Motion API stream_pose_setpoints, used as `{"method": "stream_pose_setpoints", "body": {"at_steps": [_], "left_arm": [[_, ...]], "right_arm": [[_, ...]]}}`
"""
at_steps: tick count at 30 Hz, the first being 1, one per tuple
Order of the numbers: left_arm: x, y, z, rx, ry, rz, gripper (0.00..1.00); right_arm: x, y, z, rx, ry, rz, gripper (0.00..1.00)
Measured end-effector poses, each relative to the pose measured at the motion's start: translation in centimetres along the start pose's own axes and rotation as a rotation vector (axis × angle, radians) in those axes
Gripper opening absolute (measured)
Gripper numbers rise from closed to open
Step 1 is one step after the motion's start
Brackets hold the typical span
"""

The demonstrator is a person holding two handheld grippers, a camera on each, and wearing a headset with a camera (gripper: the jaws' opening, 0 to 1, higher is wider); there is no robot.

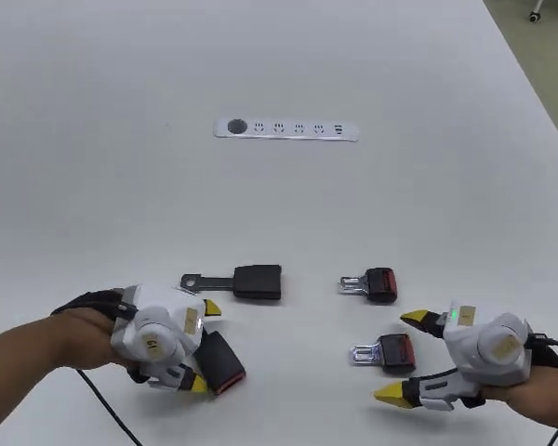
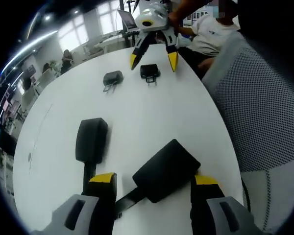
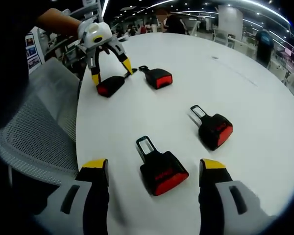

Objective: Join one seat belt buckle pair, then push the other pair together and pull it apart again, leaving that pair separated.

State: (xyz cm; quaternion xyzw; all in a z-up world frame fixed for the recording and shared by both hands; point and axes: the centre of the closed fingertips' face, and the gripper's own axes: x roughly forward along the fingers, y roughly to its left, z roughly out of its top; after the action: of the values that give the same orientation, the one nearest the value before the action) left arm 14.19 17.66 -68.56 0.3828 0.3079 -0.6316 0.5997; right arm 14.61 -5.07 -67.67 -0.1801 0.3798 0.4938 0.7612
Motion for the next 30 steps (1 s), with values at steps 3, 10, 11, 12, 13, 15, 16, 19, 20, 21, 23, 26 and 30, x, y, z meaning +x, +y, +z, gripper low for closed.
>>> {"method": "stream_pose_setpoints", "body": {"at_steps": [3,10,11,12,13,15,16,19,20,21,23,26,30], "left_arm": [[0.5,0.0,-0.3,0.052,0.024,-0.038,0.57],[0.5,-0.6,0.0,0.078,0.014,-0.119,0.51],[0.5,-0.6,0.0,0.080,0.014,-0.122,0.49],[0.5,-0.7,-0.1,0.076,0.014,-0.126,0.47],[0.5,-0.8,-0.1,0.075,0.014,-0.130,0.46],[0.4,-0.8,-0.2,0.062,0.004,-0.128,0.46],[0.4,-0.8,-0.3,0.052,0.000,-0.124,0.46],[0.4,-0.6,-0.4,0.002,-0.014,-0.097,0.45],[0.4,-0.3,-0.3,-0.044,-0.028,-0.065,0.44],[0.4,-0.1,-0.3,-0.056,-0.037,-0.049,0.42],[0.3,-0.2,-0.4,-0.068,-0.044,-0.041,0.41],[0.2,-0.2,-0.4,-0.108,-0.053,-0.013,0.39],[0.2,-0.1,-0.5,-0.180,-0.059,0.019,0.36]], "right_arm": [[0.0,-0.4,-0.2,-0.022,0.016,0.015,0.73],[0.4,-0.8,-0.7,-0.049,0.047,0.047,0.65],[0.3,-0.7,-0.6,-0.055,0.050,0.050,0.64],[0.3,-0.6,-0.7,-0.067,0.055,0.057,0.63],[0.2,-0.6,-0.7,-0.073,0.061,0.062,0.62],[0.2,-0.5,-0.9,-0.075,0.068,0.070,0.60],[0.3,-0.4,-1.0,-0.076,0.073,0.078,0.59],[0.5,-0.3,-1.8,-0.111,0.111,0.085,0.53],[0.5,-0.4,-1.6,-0.137,0.104,0.079,0.51],[0.3,-0.4,-1.4,-0.142,0.105,0.073,0.50],[0.2,-0.8,-1.3,-0.122,0.100,0.070,0.47],[0.4,-1.1,-1.4,-0.128,0.097,0.060,0.43],[0.4,-0.9,-1.5,-0.132,0.089,0.057,0.38]]}}
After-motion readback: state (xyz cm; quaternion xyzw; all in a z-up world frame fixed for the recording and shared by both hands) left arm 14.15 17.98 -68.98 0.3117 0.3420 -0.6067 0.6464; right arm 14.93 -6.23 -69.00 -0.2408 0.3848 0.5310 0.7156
